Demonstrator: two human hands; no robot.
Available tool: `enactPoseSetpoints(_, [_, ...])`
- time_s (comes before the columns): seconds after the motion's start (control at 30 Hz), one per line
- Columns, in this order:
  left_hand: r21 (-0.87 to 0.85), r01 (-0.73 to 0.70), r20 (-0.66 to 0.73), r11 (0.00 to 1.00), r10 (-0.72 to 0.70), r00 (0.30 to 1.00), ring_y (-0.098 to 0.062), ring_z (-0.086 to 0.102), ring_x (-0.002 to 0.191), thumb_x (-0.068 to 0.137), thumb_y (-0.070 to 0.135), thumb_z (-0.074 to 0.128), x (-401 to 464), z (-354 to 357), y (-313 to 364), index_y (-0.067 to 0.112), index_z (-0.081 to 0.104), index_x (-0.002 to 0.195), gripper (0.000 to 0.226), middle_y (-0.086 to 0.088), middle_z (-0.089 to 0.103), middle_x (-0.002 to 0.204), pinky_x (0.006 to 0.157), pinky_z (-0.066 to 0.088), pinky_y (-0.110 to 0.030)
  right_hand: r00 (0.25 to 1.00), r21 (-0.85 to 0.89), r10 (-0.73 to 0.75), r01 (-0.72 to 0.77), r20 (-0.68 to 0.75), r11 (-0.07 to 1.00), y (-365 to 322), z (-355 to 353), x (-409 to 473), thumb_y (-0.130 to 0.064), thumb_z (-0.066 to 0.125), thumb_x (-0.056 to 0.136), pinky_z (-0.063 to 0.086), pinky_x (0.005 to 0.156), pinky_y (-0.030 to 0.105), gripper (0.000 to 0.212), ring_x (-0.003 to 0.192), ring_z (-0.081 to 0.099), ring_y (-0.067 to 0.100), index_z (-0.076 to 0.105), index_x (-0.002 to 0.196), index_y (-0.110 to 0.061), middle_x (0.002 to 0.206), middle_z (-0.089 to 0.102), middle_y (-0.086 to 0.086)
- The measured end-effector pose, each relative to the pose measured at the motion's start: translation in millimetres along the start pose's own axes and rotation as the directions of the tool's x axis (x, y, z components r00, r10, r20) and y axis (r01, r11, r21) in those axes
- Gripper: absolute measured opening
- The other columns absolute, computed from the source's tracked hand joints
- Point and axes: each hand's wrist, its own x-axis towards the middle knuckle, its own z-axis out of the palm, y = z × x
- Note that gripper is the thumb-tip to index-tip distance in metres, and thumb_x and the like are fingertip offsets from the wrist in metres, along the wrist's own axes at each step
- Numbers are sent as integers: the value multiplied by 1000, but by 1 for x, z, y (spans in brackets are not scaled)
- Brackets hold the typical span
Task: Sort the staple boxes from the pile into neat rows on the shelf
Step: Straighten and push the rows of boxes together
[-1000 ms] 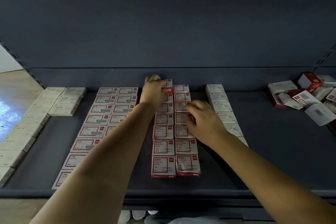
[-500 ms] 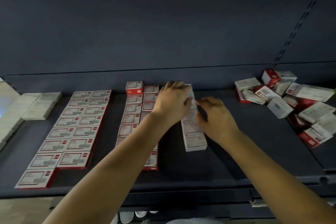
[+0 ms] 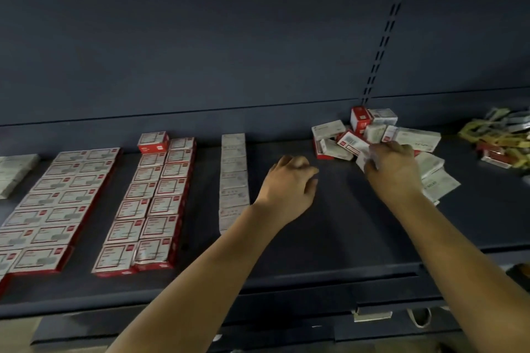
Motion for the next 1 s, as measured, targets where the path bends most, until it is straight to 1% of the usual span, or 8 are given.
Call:
enactPoseSetpoints(0.1, [23, 23, 43, 999, -24, 999, -21, 40, 122, 96, 23, 46, 3, 8, 7, 13, 59, 124, 33, -3, 53, 126, 101, 36, -35, 990, -98, 92, -82, 103, 992, 14, -3, 10, -24, 51, 90, 39, 80, 38, 29, 103, 48, 37, 60, 110, -5, 108, 59, 18])
enactPoseSetpoints(0.37, [-29, 19, 58, 999, -18, 998, -19, 45, 117, 95, 20, 49, 0, 22, 14, 12, 60, 123, 31, -3, 56, 124, 99, 39, -33, 987, -184, -7, 37, 163, 982, 17, -2, 14, -30, 52, 88, 36, 82, 32, 23, 101, 56, 25, 63, 104, -18, 105, 64, 5])
enactPoseSetpoints(0.47, [-172, -32, -20, 985, 29, 999, -17, 54, 109, 92, 14, 55, -12, 28, 15, 10, 64, 115, 26, -4, 61, 115, 95, 43, -29, 991, 140, 12, -32, 136, 990, 18, -10, 7, -19, 60, 85, 41, 82, 32, 20, 97, 57, 23, 68, 103, -14, 105, 67, 6])
enactPoseSetpoints(0.57, [-386, -13, -255, 922, -93, 963, -10, 59, 101, 89, 8, 59, -21, 34, 18, 10, 68, 109, 22, -2, 64, 106, 88, 45, -17, 989, 591, 37, -114, 141, 799, 5, -28, -6, -10, 69, 80, 41, 80, 20, 29, 87, 56, 8, 68, 110, -10, 102, 67, -1])
enactPoseSetpoints(0.67, [-753, 144, -181, 642, -412, 893, -5, 60, 100, 88, 9, 63, -23, 26, 26, 18, 62, 117, 30, 3, 62, 108, 85, 46, -14, 983, 830, -32, -135, 181, 541, -15, -45, -20, -4, 70, 79, 42, 69, 2, 33, 77, 59, -8, 66, 111, -9, 92, 65, -9])
enactPoseSetpoints(0.8, [-967, 195, 85, 164, -515, 853, -7, 64, 98, 82, 16, 66, -25, 9, 32, 13, 56, 123, 42, 4, 68, 101, 90, 51, -28, 972, 911, -142, -119, 188, 394, -33, -58, -33, -4, 67, 81, 43, 71, 2, 28, 83, 61, -12, 67, 106, -18, 90, 66, -17])
enactPoseSetpoints(0.87, [-981, 178, 115, 79, -498, 859, -13, 66, 98, 76, 19, 66, -30, 2, 32, 10, 60, 118, 43, 3, 71, 96, 89, 53, -32, 968, 934, -174, -114, 181, 338, -39, -61, -36, -3, 66, 82, 44, 72, 4, 27, 86, 62, -10, 68, 100, -23, 90, 67, -17])
enactPoseSetpoints(1.0, [-989, 133, 86, 65, -476, 875, -20, 67, 97, 73, 17, 66, -38, -7, 30, 9, 64, 109, 37, -8, 71, 103, 87, 54, -32, 970, 959, -190, -95, 150, 269, -49, -60, -40, -4, 67, 80, 46, 72, 8, 25, 88, 65, -3, 70, 91, -26, 90, 69, -14])
